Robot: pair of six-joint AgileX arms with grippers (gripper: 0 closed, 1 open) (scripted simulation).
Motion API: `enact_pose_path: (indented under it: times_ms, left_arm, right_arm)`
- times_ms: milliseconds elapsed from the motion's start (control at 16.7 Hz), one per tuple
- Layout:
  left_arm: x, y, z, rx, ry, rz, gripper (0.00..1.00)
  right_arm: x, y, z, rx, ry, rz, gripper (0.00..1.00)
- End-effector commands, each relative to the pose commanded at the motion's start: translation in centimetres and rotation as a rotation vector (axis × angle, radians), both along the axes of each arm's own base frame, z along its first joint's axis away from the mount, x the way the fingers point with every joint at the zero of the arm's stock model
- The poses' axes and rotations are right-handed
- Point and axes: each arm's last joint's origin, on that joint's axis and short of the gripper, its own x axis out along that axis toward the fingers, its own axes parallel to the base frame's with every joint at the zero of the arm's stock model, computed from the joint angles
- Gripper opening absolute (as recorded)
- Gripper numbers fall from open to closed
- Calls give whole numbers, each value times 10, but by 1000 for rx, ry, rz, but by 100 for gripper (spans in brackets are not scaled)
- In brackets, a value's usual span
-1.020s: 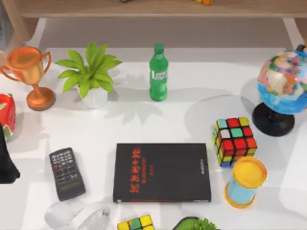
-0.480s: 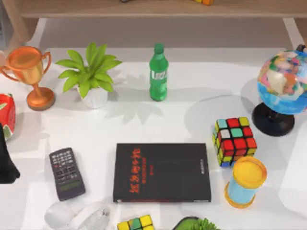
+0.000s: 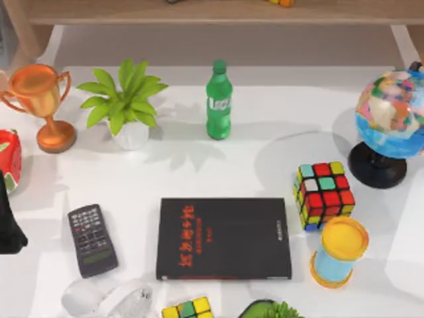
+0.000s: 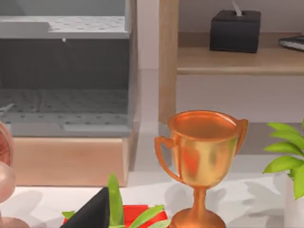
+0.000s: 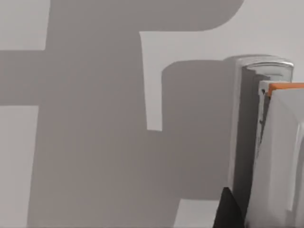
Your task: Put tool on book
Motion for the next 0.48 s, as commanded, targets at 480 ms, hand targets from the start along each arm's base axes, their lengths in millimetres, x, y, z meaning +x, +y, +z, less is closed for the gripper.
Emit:
enact_pose_path:
  times_ms: [480]
  left_arm:
    - [0, 0, 0, 0, 0, 0, 100]
  right_arm:
    - [-29, 21, 106, -69, -108, -236, 0]
